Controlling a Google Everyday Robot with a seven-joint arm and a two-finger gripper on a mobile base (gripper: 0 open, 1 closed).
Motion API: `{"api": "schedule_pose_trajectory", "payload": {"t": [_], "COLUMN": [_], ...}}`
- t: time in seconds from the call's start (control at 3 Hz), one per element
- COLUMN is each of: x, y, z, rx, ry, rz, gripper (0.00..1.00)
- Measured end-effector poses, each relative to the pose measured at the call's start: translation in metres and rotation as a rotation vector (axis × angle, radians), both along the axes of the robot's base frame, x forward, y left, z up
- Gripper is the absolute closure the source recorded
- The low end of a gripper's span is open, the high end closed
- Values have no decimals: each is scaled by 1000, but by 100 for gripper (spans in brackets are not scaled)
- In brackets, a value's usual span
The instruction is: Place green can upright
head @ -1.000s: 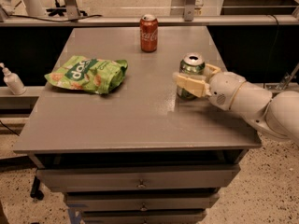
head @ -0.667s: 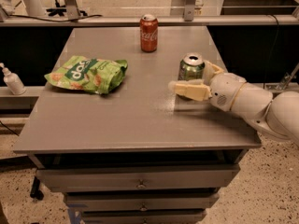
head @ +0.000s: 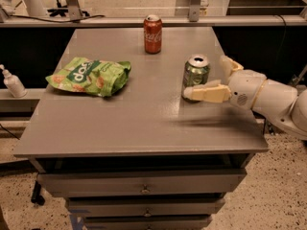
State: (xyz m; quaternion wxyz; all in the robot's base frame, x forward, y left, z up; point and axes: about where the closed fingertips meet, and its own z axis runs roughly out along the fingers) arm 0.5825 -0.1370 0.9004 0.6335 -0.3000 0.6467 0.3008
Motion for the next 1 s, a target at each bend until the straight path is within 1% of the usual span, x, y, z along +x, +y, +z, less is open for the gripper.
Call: {"api": "schedule_pose_trajectory", "payload": {"t": [0.33,0.67,1.0], "x": [-10,-26,-28], "y": [-32,-71,-73], "z": [24,45,47], "rx": [-58,-105,-108], "ry": [-21,-37,-38], "rz": [8,-15,-11], "gripper": [0,0,0]}}
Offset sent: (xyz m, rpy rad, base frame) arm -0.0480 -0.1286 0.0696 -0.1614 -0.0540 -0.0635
